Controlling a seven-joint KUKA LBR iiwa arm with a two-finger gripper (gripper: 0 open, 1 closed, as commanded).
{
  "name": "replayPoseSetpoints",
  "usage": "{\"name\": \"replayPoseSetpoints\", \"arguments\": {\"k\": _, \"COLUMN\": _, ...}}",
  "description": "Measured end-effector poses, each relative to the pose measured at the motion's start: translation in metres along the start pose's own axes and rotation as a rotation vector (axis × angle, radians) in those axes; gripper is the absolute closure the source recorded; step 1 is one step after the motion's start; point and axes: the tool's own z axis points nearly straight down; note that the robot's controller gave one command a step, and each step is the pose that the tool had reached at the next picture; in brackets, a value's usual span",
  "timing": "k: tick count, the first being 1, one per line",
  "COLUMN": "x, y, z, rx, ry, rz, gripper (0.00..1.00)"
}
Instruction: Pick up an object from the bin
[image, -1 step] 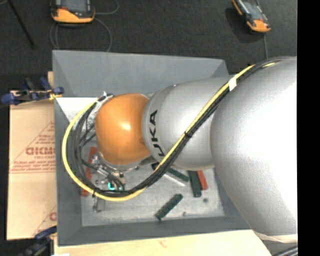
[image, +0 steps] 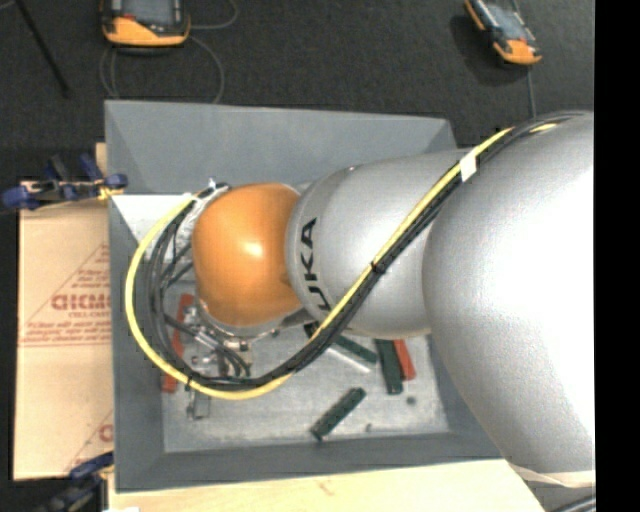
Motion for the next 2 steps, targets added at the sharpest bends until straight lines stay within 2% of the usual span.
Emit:
{"name": "replayPoseSetpoints", "arguments": {"k": 1, "x": -0.051, "y": -0.001, "z": 0.050, "rx": -0.002, "ry": -0.012, "rz": -0.288, "gripper": 0.00}}
{"name": "replayPoseSetpoints", "arguments": {"k": 2, "x": -0.084, "y": -0.010, "z": 0.083, "rx": -0.001, "ry": -0.002, "rz": -0.370, "gripper": 0.00}}
